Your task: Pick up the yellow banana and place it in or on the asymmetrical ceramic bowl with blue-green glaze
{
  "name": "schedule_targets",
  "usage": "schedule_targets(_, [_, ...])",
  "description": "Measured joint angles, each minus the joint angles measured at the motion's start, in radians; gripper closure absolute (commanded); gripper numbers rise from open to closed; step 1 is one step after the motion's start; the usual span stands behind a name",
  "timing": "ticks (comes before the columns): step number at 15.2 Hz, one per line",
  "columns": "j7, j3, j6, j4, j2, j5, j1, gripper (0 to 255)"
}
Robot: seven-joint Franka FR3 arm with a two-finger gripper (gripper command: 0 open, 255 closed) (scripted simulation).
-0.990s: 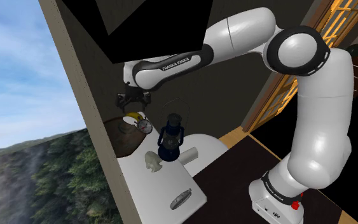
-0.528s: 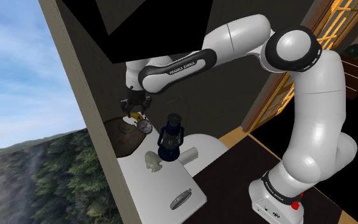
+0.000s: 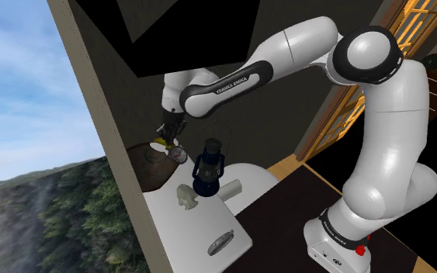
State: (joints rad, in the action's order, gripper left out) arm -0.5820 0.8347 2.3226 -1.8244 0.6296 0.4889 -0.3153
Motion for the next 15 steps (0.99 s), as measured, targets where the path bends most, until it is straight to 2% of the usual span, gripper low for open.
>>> schedule_targets(1, [-0.035, -0.015, -0.062, 0.042, 0.004, 0.003, 0.036, 255])
schedule_targets(2, [-0.142, -0.015, -0.127, 0.088, 0.025, 0.013, 0.062, 255])
schedule_targets(3, [-0.201, -0.014, -0.129, 0.088, 0.026, 0.013, 0.062, 0])
schedule_targets(4, [-0.18, -0.01, -0.13, 0.088, 0.028, 0.017, 0.058, 0])
schedule_targets(5, [-0.221, -0.001, -0.21, 0.142, 0.049, 0.005, 0.077, 0])
schedule_targets(7, [-0.508, 0.031, -0.514, 0.375, 0.172, -0.009, 0.153, 0])
schedule_targets(8, [-0.622, 0.065, -0.523, 0.389, 0.204, 0.028, 0.141, 0])
schedule_targets(9, [-0.637, 0.065, -0.474, 0.37, 0.201, 0.049, 0.139, 0])
schedule_targets(11, [-0.623, 0.068, -0.439, 0.339, 0.182, 0.052, 0.121, 0])
schedule_targets(13, [-0.614, 0.076, -0.323, 0.216, 0.114, 0.103, 0.056, 0])
schedule_targets(15, [-0.614, 0.072, -0.258, 0.169, 0.099, 0.133, 0.035, 0])
